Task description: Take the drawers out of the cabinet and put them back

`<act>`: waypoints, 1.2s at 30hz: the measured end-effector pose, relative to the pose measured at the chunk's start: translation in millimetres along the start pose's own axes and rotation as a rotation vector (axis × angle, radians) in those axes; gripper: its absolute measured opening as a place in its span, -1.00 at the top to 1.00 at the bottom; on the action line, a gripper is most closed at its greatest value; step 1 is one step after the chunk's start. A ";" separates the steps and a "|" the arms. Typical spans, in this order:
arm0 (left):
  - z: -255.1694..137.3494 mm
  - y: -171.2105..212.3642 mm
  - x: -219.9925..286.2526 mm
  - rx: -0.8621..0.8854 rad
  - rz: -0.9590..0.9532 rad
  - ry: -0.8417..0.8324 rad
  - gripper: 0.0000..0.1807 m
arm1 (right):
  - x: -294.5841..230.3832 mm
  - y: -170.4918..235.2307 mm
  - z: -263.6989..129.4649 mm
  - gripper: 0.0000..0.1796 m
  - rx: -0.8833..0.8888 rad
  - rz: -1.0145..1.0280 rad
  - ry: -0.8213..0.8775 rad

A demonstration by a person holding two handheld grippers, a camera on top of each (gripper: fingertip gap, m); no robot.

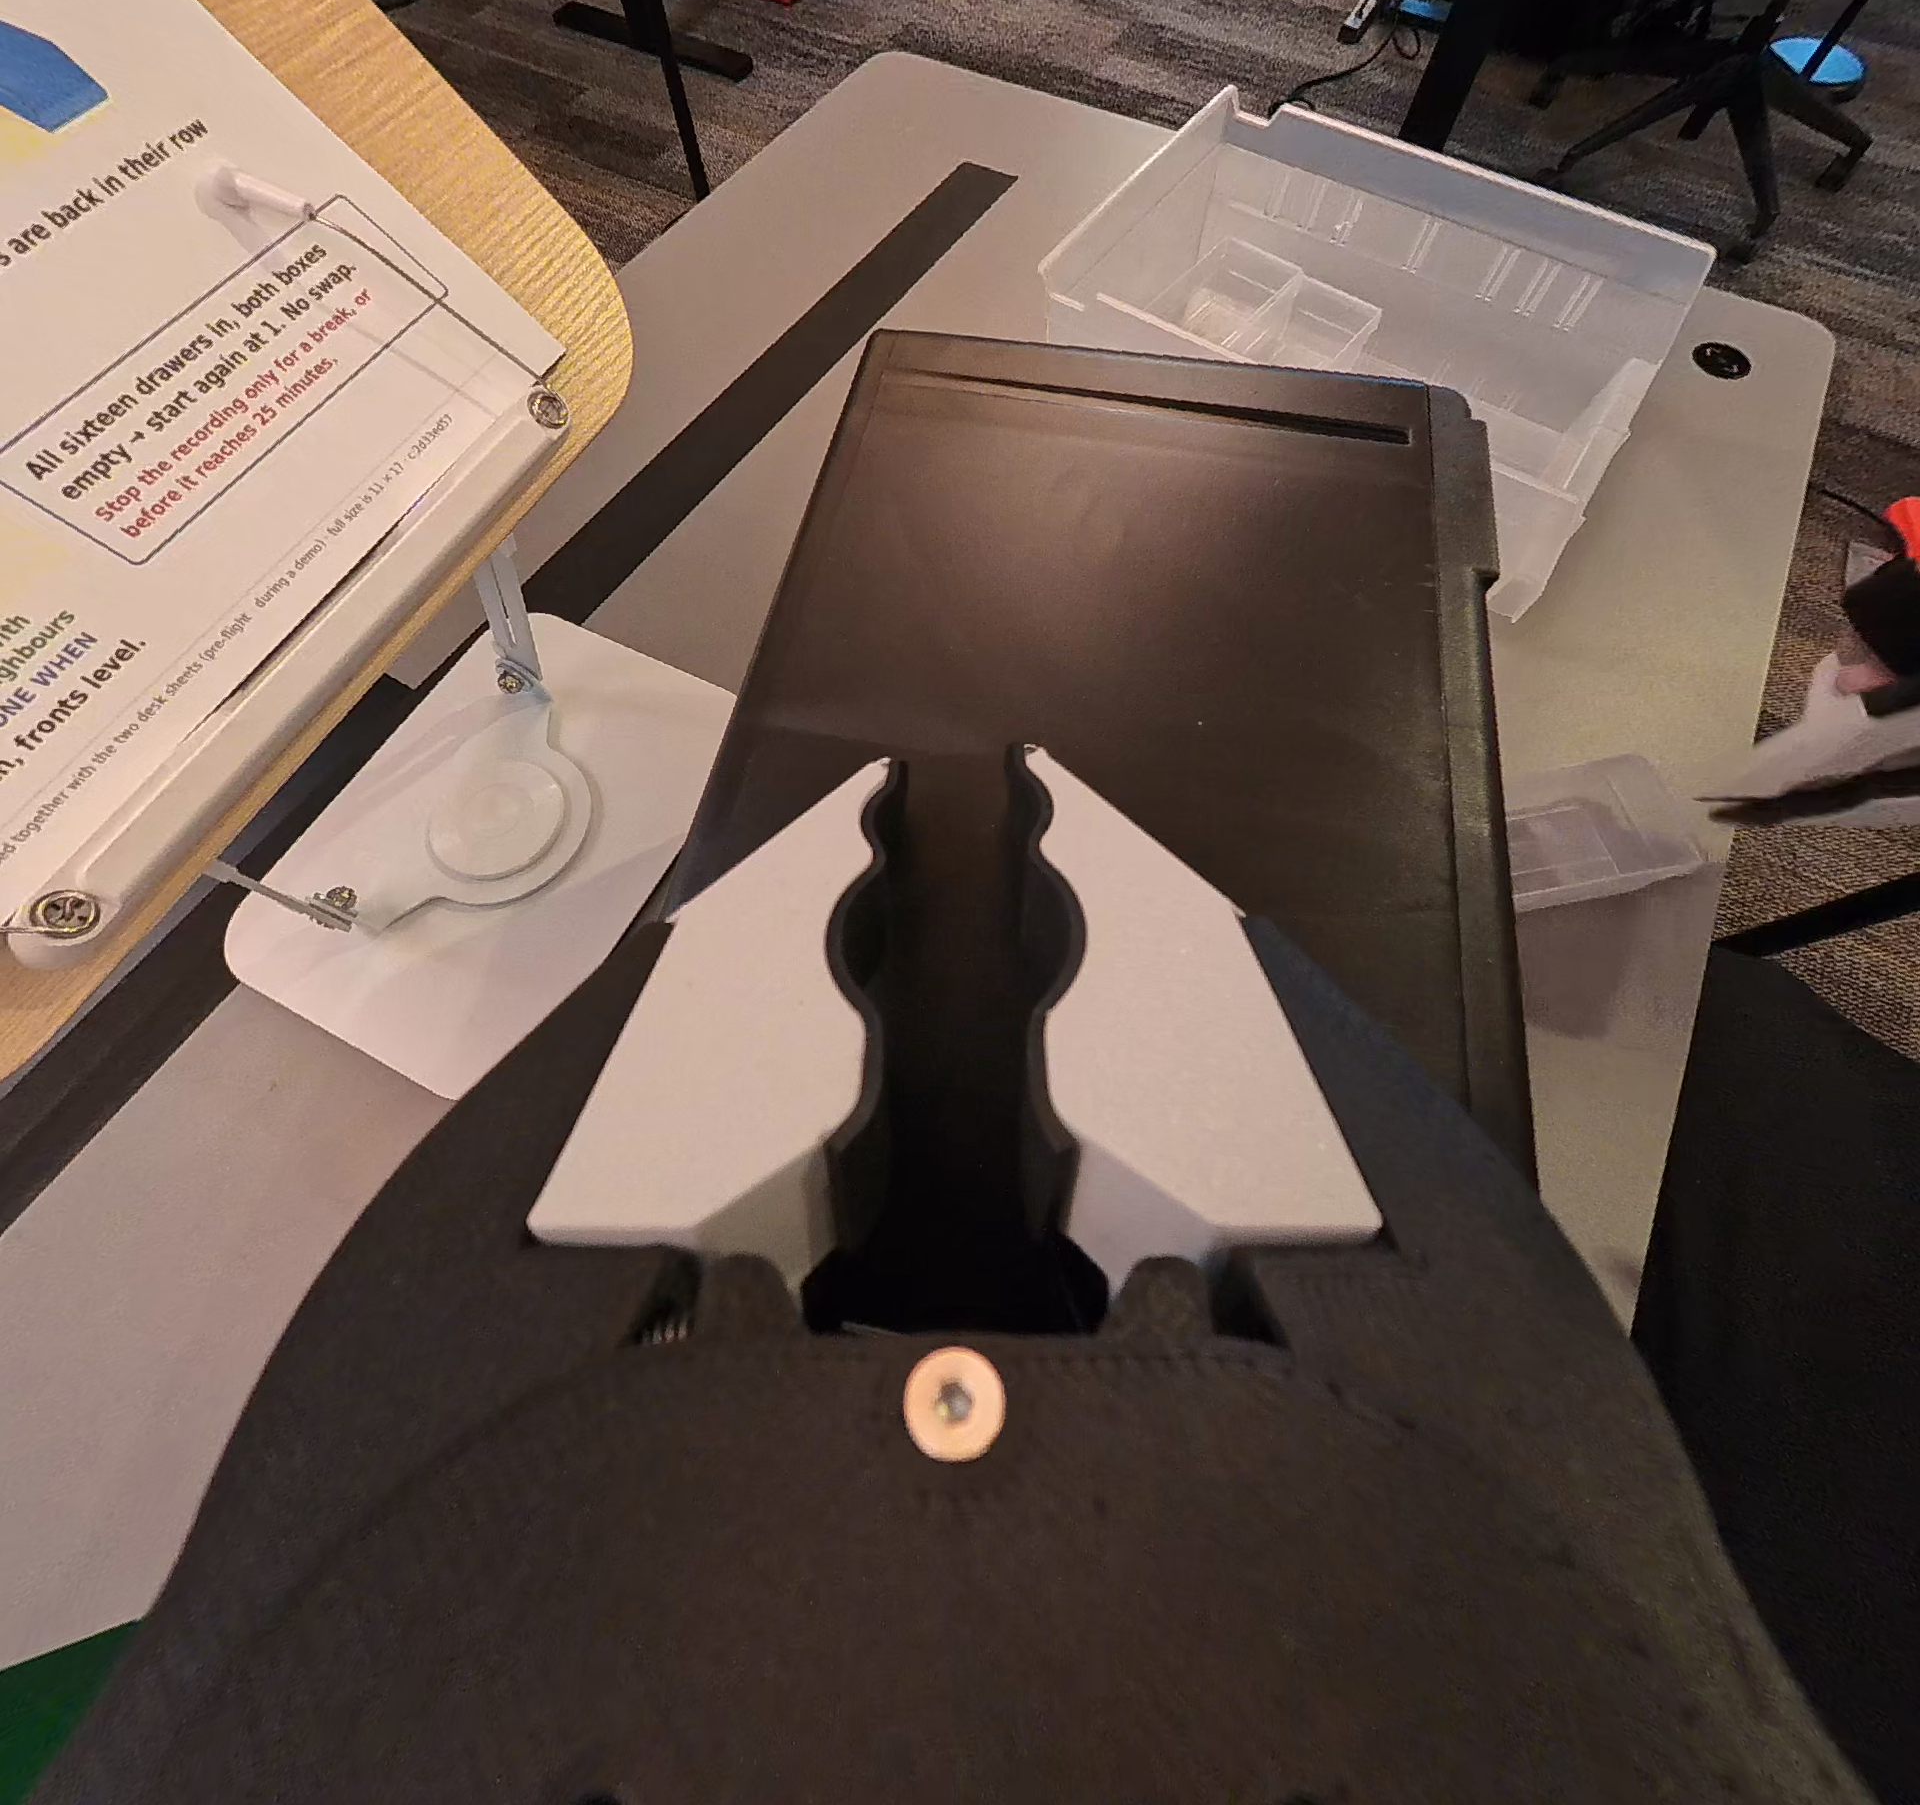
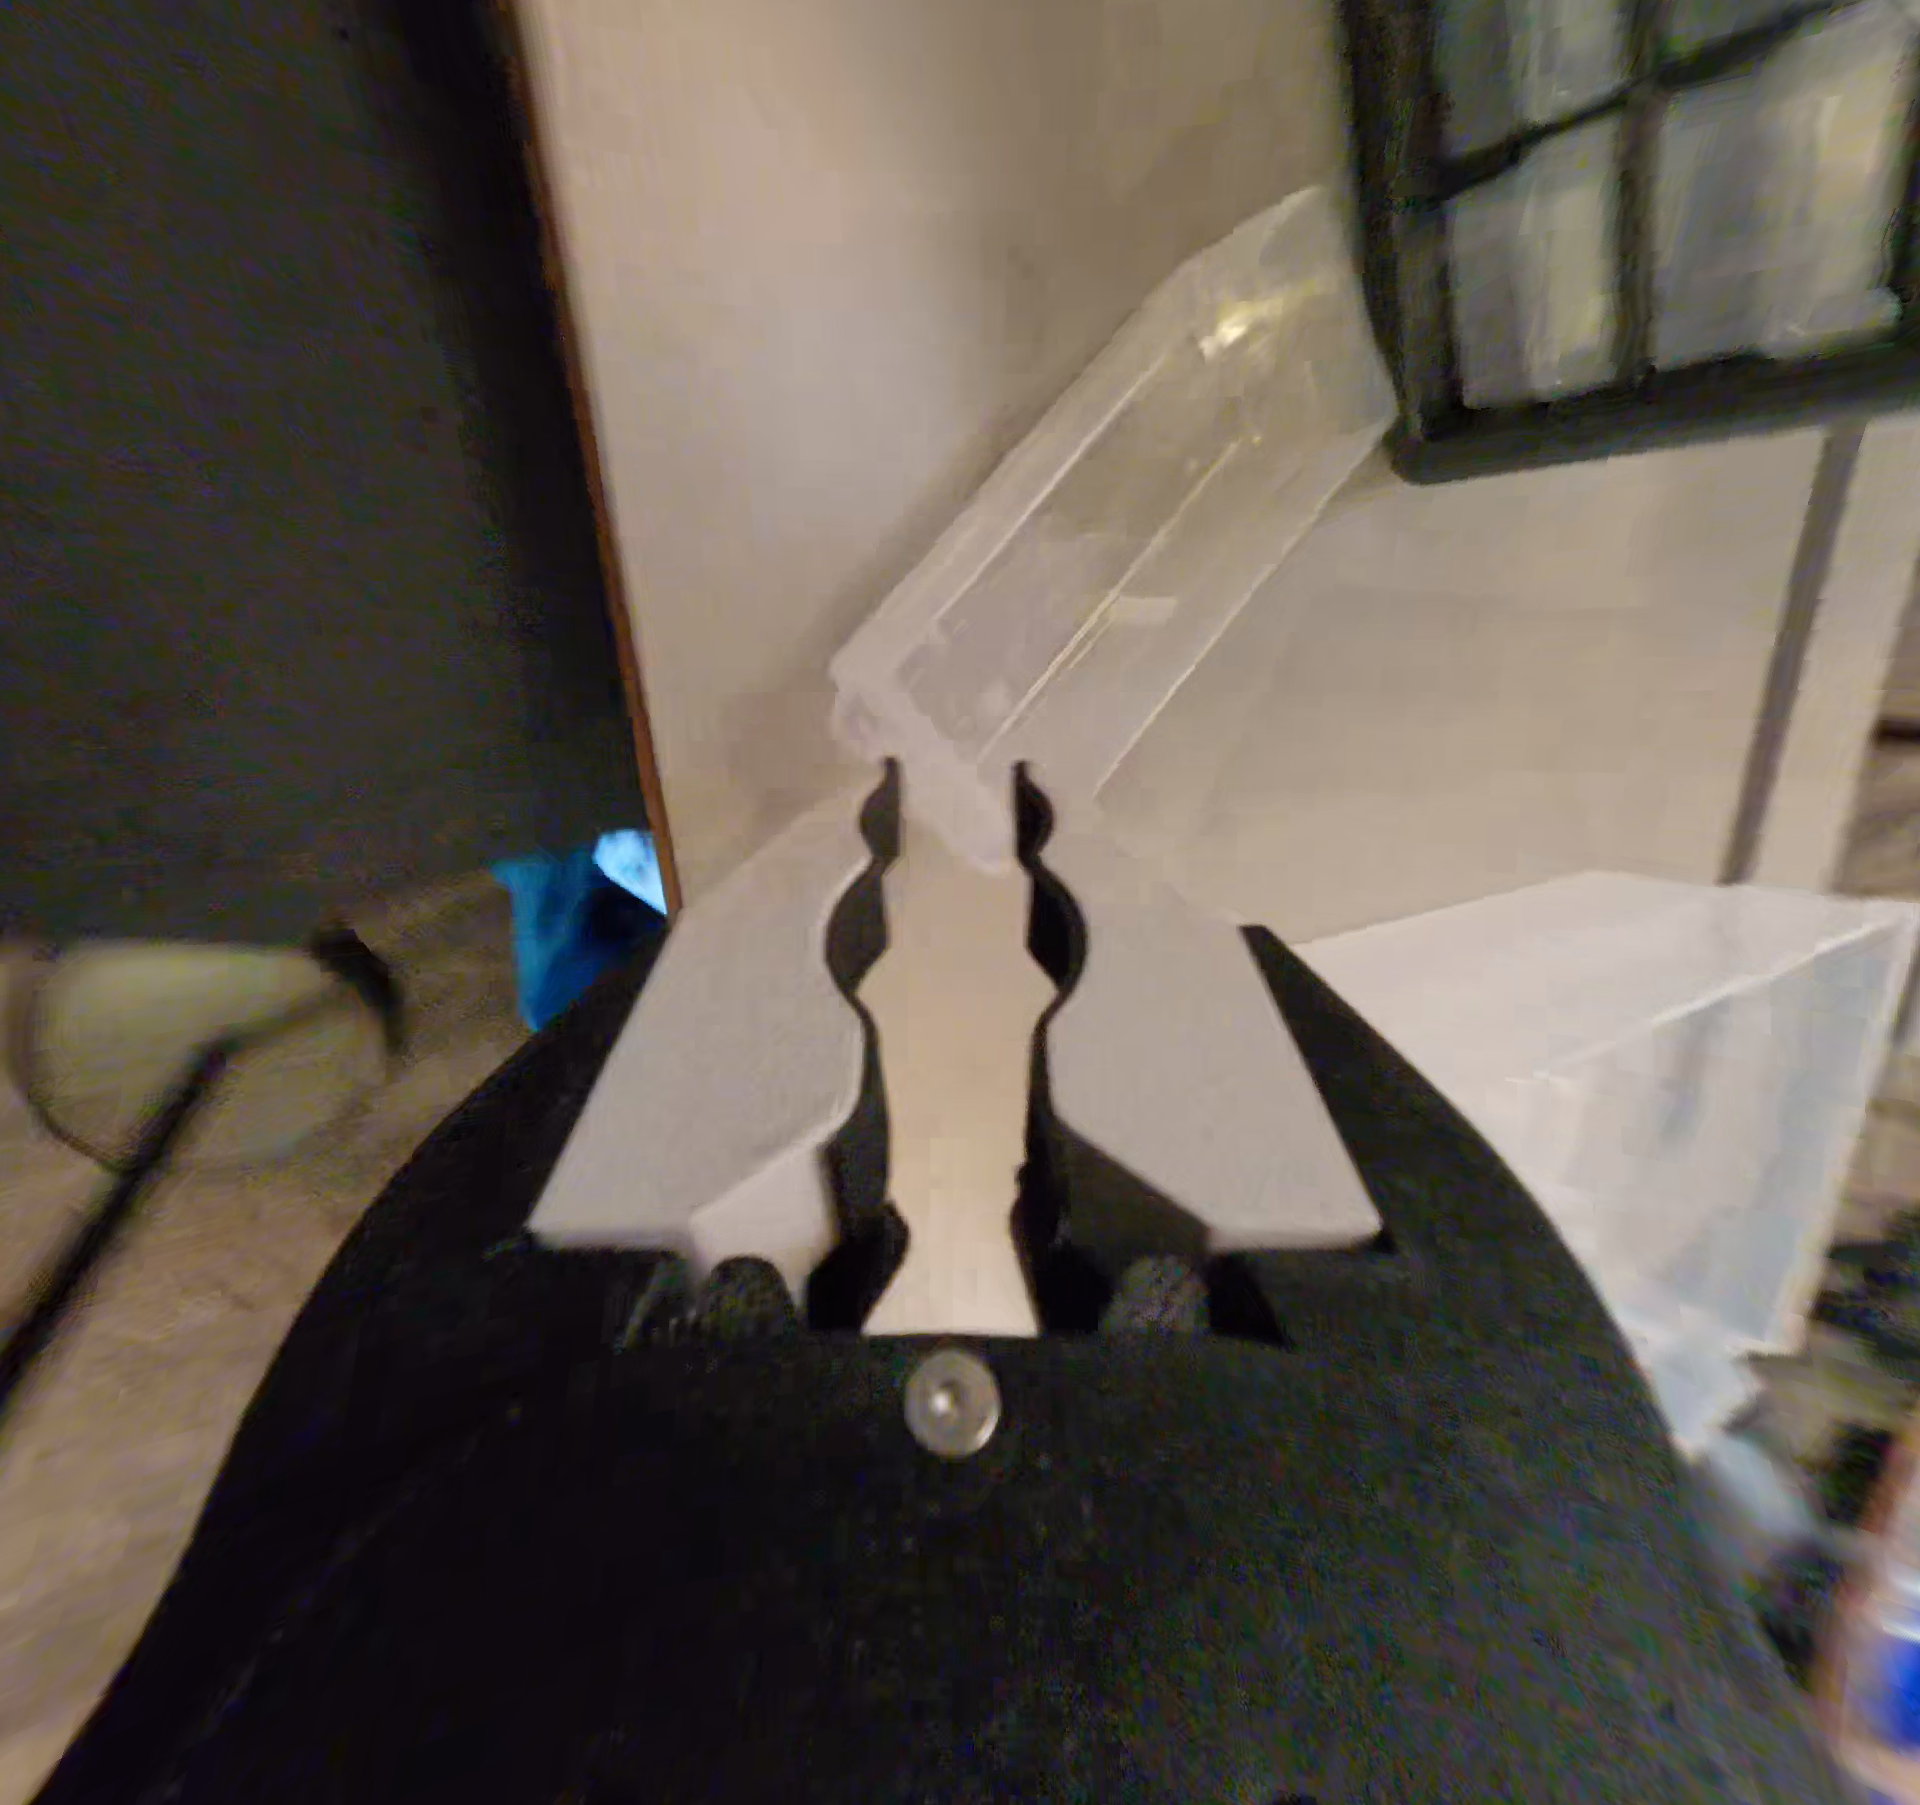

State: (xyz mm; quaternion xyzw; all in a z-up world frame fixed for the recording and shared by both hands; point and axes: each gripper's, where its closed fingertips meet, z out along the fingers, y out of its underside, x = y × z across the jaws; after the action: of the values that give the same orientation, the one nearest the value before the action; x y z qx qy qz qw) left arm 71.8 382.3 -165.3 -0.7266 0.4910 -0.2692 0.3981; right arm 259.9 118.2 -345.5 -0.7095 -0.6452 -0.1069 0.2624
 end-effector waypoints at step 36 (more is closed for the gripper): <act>-0.7 -0.1 1.0 0.006 0.002 0.003 0.80 | 172.0 178.4 -15.3 0.32 -0.418 0.330 -0.046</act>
State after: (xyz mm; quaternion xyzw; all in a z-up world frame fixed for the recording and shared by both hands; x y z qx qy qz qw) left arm 71.8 381.2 -164.8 -0.7245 0.4916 -0.2713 0.3998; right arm 461.0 252.8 -290.2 -0.8462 -0.4905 -0.1774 0.1092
